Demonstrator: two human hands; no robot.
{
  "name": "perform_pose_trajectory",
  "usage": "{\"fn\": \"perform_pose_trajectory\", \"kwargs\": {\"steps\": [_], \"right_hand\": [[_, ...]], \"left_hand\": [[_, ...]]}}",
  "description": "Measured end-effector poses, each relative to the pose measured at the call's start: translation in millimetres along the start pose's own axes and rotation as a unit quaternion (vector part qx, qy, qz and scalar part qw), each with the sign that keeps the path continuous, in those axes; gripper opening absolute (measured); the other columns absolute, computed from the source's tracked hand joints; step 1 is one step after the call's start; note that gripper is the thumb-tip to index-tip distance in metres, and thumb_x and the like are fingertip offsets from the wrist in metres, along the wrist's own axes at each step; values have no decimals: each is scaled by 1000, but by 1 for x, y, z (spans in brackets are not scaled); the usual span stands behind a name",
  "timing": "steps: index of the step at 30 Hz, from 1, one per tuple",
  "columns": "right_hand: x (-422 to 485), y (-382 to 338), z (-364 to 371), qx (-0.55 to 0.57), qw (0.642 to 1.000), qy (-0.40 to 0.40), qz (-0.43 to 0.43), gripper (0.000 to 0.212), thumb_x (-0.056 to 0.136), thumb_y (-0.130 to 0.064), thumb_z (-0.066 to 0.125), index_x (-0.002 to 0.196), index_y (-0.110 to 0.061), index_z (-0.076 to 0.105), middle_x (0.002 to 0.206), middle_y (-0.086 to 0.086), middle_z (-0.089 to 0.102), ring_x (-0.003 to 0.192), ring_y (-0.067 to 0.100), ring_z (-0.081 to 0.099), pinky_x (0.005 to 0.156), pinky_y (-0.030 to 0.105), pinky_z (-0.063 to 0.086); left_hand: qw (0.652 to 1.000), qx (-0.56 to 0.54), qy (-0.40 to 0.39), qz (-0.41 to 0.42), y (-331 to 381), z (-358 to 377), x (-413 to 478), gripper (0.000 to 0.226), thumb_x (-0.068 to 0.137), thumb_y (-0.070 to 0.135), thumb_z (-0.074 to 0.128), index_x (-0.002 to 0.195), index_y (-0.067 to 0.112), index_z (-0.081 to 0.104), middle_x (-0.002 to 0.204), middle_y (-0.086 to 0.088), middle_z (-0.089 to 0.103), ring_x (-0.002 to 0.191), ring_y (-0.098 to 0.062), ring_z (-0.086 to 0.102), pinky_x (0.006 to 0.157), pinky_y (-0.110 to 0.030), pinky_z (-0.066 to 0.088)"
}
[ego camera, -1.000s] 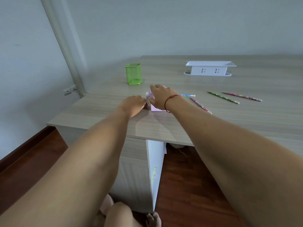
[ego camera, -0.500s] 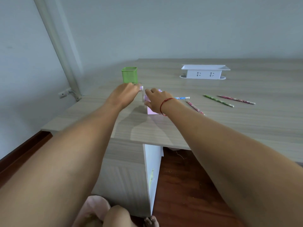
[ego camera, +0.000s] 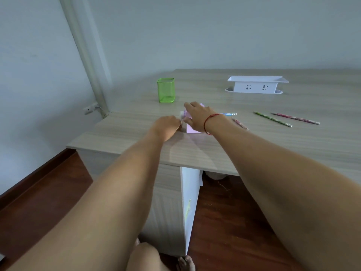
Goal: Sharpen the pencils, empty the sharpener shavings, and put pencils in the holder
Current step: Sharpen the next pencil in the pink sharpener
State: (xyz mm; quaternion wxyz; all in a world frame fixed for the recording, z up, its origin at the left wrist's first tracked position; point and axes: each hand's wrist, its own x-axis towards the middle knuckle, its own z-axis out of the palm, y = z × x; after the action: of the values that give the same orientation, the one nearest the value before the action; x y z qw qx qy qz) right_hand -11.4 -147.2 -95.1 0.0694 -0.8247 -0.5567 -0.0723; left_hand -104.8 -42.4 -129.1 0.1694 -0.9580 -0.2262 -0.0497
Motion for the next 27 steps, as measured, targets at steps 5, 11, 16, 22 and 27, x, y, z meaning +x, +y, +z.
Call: {"fn": "perform_pose_trajectory", "kwargs": {"steps": [5, 11, 16, 22, 27], "right_hand": [[-4, 10, 0, 26, 1000, 12, -11, 60, 96, -32, 48, 147, -11, 24, 150, 10, 31, 132, 34, 42, 102, 38, 39], [-18, 36, -10, 73, 997, -20, 30, 73, 82, -10, 66, 144, -9, 26, 144, 15, 37, 118, 38, 54, 94, 38, 46], [-22, 38, -19, -22, 995, -1, 98, 32, 93, 4, 41, 122, 1, 54, 128, 21, 56, 116, 37, 58, 90, 36, 47], [-14, 39, -8, -17, 998, -7, 59, 36, 99, -6, 40, 128, -19, 57, 132, 11, 55, 120, 34, 55, 95, 38, 45], [-15, 34, -4, -26, 999, 13, 46, 33, 102, -15, 37, 129, -20, 56, 134, 10, 54, 123, 32, 52, 94, 38, 44]], "left_hand": [[1000, -5, 15, -13, 4, 13, 9, 29, 99, 11, 33, 113, 3, 58, 116, -17, 62, 109, -34, 60, 85, -38, 46], [999, -42, 21, -20, -2, 18, 7, 30, 100, 20, 34, 116, 10, 58, 118, -14, 61, 110, -33, 59, 86, -38, 47], [990, -105, 94, -1, -3, 11, -13, 31, 95, 29, 43, 105, 11, 66, 118, -8, 59, 105, -32, 60, 83, -38, 51], [948, -241, 195, -78, 1, -14, -20, 39, 91, 26, 34, 95, 0, 62, 132, -16, 51, 120, -31, 53, 91, -35, 44], [886, -377, 249, -106, 36, -33, 2, 28, 97, 15, 36, 83, 2, 57, 97, -18, 63, 95, -34, 57, 74, -35, 41]]}}
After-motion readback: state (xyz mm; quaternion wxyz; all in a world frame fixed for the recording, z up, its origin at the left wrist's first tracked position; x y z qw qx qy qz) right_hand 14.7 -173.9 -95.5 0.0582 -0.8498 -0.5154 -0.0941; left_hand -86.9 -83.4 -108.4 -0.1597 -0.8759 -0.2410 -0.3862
